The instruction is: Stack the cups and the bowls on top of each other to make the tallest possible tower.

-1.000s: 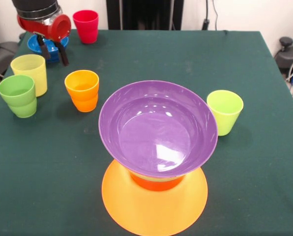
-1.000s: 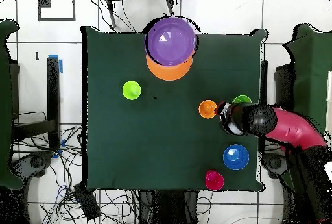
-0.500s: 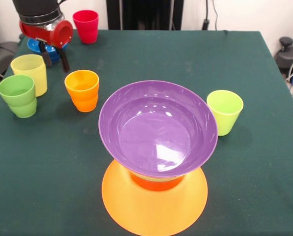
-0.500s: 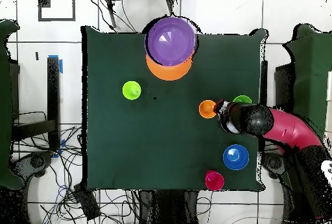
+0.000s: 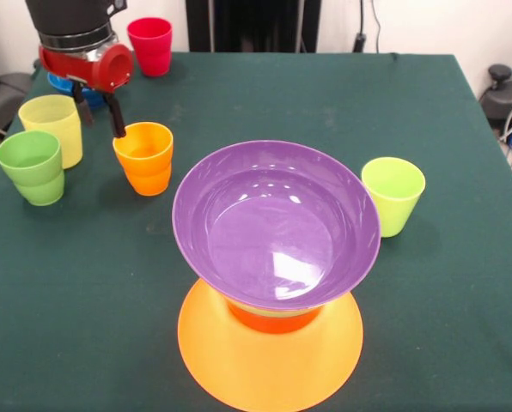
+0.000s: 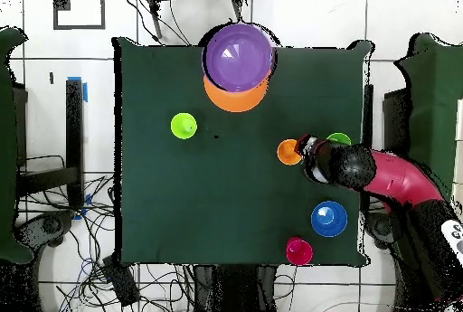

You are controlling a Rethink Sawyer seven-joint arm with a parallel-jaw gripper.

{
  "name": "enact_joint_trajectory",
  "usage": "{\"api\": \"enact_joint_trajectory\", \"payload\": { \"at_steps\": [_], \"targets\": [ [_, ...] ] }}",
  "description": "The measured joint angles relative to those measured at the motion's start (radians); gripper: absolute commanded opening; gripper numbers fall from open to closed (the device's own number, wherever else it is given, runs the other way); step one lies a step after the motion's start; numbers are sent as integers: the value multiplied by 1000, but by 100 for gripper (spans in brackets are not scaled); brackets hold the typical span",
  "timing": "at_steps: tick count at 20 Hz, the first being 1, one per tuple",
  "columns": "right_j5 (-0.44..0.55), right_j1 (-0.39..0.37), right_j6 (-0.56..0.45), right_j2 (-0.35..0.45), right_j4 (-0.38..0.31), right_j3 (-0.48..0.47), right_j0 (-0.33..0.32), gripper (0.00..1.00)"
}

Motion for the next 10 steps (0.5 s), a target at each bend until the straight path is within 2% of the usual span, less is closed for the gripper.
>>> {"api": "enact_joint_trajectory", "payload": {
  "at_steps": [10],
  "targets": [
    [-1,0,0,0,0,4,6,100]
  ]
}}
